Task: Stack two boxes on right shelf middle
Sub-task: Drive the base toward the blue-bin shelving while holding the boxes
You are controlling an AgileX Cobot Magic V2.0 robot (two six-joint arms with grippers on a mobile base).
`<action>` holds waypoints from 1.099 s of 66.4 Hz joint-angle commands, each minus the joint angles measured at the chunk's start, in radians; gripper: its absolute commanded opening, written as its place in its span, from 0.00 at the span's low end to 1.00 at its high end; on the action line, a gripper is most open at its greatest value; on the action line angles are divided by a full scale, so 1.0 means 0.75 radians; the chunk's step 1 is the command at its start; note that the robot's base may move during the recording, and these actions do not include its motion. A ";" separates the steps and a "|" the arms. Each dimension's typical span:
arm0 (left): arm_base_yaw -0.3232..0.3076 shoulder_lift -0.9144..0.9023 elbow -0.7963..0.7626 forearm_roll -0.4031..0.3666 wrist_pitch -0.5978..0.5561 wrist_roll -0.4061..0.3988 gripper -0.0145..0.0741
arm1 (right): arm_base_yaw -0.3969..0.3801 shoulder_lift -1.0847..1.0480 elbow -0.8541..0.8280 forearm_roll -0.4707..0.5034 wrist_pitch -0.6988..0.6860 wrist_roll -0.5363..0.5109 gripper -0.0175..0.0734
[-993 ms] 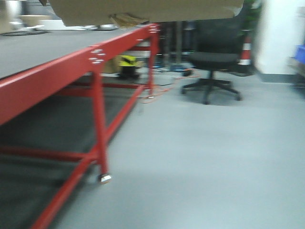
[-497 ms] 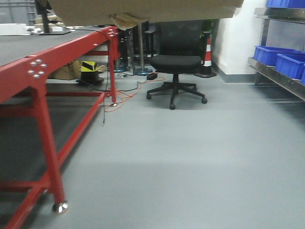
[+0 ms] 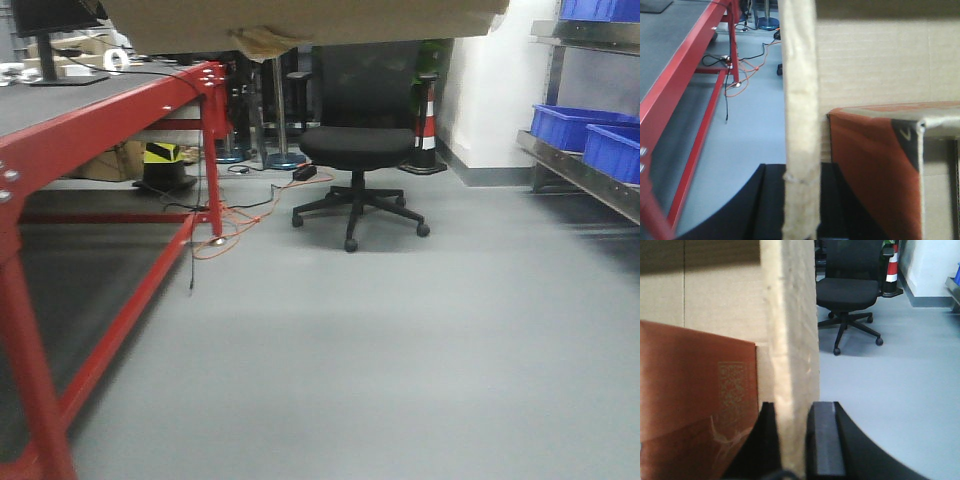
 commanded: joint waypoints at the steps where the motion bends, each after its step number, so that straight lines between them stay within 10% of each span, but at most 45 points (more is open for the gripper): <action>1: 0.004 -0.015 -0.014 0.025 -0.043 -0.006 0.04 | -0.007 -0.023 -0.019 -0.023 -0.108 0.009 0.03; 73: 0.004 -0.015 -0.014 0.025 -0.043 -0.006 0.04 | -0.007 -0.021 -0.019 -0.023 -0.135 0.009 0.03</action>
